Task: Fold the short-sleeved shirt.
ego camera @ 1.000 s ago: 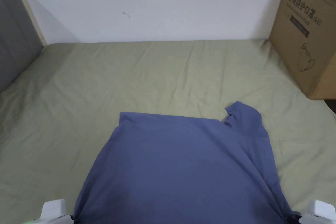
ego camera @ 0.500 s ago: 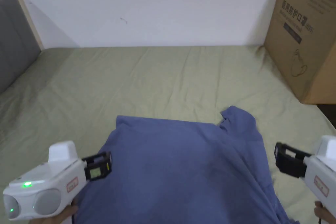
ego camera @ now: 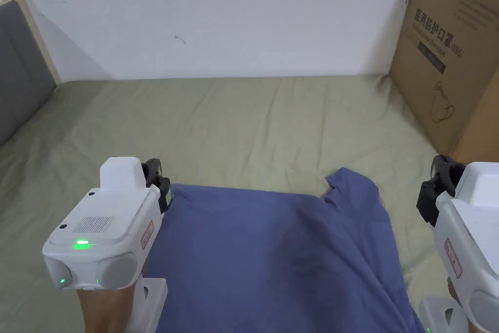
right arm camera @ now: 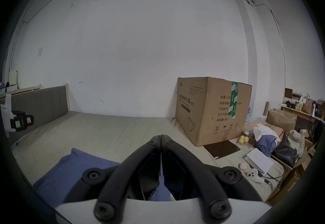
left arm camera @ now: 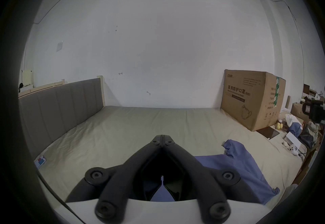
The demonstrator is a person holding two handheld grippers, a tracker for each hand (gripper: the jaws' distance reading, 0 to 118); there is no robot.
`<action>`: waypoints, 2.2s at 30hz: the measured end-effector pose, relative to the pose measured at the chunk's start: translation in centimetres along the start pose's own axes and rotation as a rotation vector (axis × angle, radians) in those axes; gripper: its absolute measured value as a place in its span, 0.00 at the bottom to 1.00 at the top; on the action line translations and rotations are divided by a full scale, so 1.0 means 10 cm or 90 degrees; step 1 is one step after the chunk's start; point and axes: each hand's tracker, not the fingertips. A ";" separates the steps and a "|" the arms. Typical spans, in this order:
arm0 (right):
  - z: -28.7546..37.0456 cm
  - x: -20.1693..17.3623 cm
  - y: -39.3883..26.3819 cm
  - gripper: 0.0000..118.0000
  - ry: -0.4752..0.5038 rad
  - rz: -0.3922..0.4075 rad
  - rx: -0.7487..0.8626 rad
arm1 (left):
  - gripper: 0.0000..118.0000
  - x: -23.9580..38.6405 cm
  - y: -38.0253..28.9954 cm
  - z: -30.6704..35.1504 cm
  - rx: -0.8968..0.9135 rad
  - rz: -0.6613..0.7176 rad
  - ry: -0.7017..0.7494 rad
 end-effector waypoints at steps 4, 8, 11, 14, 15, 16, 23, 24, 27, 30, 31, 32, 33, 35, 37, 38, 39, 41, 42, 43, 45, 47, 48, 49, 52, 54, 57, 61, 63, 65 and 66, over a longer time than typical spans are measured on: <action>-0.14 -0.09 0.10 0.00 0.001 0.000 -0.012 | 0.00 -0.02 -0.02 -0.40 -0.058 -0.005 -0.008; -0.53 0.00 0.03 0.00 0.002 -0.003 -0.033 | 0.00 -0.12 -0.05 -1.08 -0.154 -0.001 -0.025; -0.84 0.07 -0.06 0.00 0.003 -0.001 -0.050 | 0.00 -0.22 -0.10 -1.66 -0.229 0.019 -0.033; -1.11 0.12 -0.16 0.00 0.004 0.000 -0.071 | 0.00 -0.34 -0.22 -2.26 -0.294 0.028 -0.026; -1.20 0.13 -0.21 0.00 0.003 0.002 -0.077 | 0.00 -0.37 -0.27 -2.42 -0.310 0.024 -0.022; -1.28 0.15 -0.25 0.00 0.003 0.004 -0.083 | 0.00 -0.41 -0.33 -2.59 -0.327 0.025 -0.016; -1.80 0.25 -0.52 0.00 -0.002 0.013 -0.133 | 0.79 -0.60 -0.77 -3.39 -0.506 0.063 0.027; -1.84 0.26 -0.55 0.00 -0.003 0.013 -0.138 | 0.88 -0.61 -0.82 -3.43 -0.497 0.059 0.036; -2.02 0.31 -0.65 0.00 -0.001 0.006 -0.159 | 0.85 -0.63 -0.99 -3.57 -0.510 0.047 0.043; -2.21 0.37 -0.73 0.00 0.002 -0.013 -0.182 | 0.54 -0.53 -1.08 -3.58 -0.572 0.038 0.009; -2.29 0.40 -0.78 0.00 0.003 -0.022 -0.193 | 0.54 -0.49 -1.06 -3.53 -0.538 0.017 0.031; -2.37 0.43 -0.83 0.00 0.002 -0.030 -0.207 | 0.49 -0.46 -1.02 -3.52 -0.541 0.019 0.026; -2.46 0.46 -0.87 0.00 0.006 -0.034 -0.227 | 0.32 -0.48 -1.01 -3.54 -0.538 0.017 0.014; -2.67 0.47 -0.98 0.01 0.012 -0.040 -0.277 | 0.00 -0.43 -0.96 -3.49 -0.502 -0.009 -0.025; -2.87 0.49 -1.13 0.20 0.019 -0.057 -0.341 | 0.00 -0.42 -0.92 -3.45 -0.494 -0.010 -0.023; -2.98 0.51 -1.24 0.39 0.015 -0.066 -0.373 | 0.00 -0.46 -0.88 -3.43 -0.468 -0.011 -0.034; -3.08 0.51 -1.33 0.65 0.030 -0.080 -0.409 | 0.00 -0.46 -0.81 -3.37 -0.448 -0.012 -0.039; -3.24 0.49 -1.55 0.80 0.035 -0.085 -0.456 | 0.00 -0.44 -0.63 -3.19 -0.422 -0.006 -0.056; -3.30 0.48 -1.64 0.80 0.037 -0.073 -0.478 | 0.00 -0.44 -0.56 -3.11 -0.410 -0.006 -0.063; -3.38 0.48 -1.74 0.80 0.024 -0.069 -0.490 | 0.00 -0.45 -0.50 -3.04 -0.405 -0.006 -0.069; -3.50 0.45 -1.91 0.79 0.021 -0.045 -0.532 | 0.00 -0.46 -0.38 -2.94 -0.394 -0.005 -0.077; -3.56 0.39 -2.04 0.65 0.023 -0.035 -0.588 | 0.00 -0.46 -0.28 -2.84 -0.384 -0.008 -0.081; -3.54 0.35 -2.09 0.55 0.020 -0.028 -0.615 | 0.00 -0.46 -0.26 -2.79 -0.382 -0.009 -0.082; -3.49 0.32 -2.10 0.53 0.027 -0.031 -0.588 | 0.00 -0.49 -0.25 -2.78 -0.381 -0.009 -0.083; -3.26 0.24 -1.97 0.29 0.033 -0.061 -0.562 | 0.00 -0.53 -0.23 -2.68 -0.377 -0.001 -0.085; -3.16 0.18 -1.91 0.02 0.036 -0.062 -0.558 | 0.00 -0.53 -0.19 -2.60 -0.378 0.009 -0.082; -3.01 0.24 -1.72 0.02 0.038 -0.026 -0.502 | 0.00 -0.55 -0.19 -2.43 -0.370 0.018 -0.072; -2.63 0.29 -1.20 0.02 0.073 -0.023 -0.415 | 0.00 -0.60 -0.06 -2.13 -0.350 0.029 -0.061; -2.47 0.36 -0.90 0.02 0.085 -0.023 -0.361 | 0.00 -0.65 0.06 -1.97 -0.334 0.045 -0.058; -2.31 0.46 -0.54 0.02 0.092 -0.045 -0.301 | 0.00 -0.70 0.24 -1.83 -0.310 0.056 -0.053; -2.25 0.48 -0.41 0.02 0.097 -0.061 -0.278 | 0.00 -0.73 0.35 -1.77 -0.297 0.057 -0.050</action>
